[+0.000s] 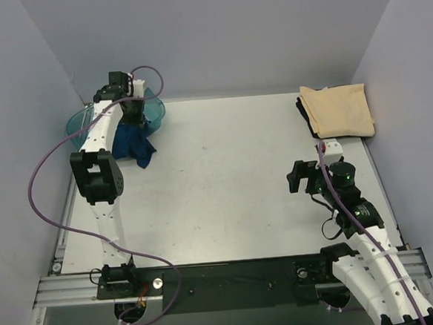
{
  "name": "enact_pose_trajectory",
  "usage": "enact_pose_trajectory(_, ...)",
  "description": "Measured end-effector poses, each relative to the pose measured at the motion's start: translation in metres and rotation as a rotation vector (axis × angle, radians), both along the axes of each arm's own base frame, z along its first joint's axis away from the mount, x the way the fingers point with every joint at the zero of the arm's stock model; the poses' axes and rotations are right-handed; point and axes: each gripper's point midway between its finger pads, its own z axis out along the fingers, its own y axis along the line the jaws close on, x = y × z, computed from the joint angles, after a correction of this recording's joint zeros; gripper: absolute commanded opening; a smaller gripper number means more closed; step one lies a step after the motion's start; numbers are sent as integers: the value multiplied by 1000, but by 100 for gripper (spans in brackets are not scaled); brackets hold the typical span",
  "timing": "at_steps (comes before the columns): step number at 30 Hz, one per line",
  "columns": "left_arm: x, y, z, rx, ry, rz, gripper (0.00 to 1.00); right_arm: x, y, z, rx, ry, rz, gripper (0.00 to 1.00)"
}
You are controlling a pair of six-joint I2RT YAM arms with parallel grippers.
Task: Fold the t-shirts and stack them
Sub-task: Grab crumpled tshirt from bin with the left arm, then move the tshirt to the center of the board
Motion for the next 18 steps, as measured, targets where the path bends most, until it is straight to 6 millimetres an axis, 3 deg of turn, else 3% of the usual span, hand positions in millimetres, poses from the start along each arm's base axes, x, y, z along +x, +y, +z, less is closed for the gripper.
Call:
enact_pose_trajectory(3,5,0,27,3,-59,-5,0,1,0,14,5,-18,1,99)
enact_pose_trajectory(5,7,1,59,5,-127,-3,0,3,2,29,15,-47,4,99)
enact_pose_trajectory(8,7,1,137,1,-301,-8,0,5,5,58,43,-108,9,99)
enact_pose_trajectory(10,-7,1,209,-10,-467,-17,0,6,8,78,66,-149,17,99)
enact_pose_trajectory(12,-33,-1,278,-22,-624,-29,0,6,11,94,91,-181,24,99)
enact_pose_trajectory(14,-71,-3,355,-35,-806,-55,0,6,14,111,118,-220,36,99)
enact_pose_trajectory(15,-98,-6,403,-45,-927,-79,0,5,17,121,139,-239,44,99)
enact_pose_trajectory(17,-147,-12,469,-66,-1115,-127,0,4,22,133,166,-261,62,99)
enact_pose_trajectory(18,-170,-16,490,-76,-1178,-153,0,3,25,138,179,-268,70,99)
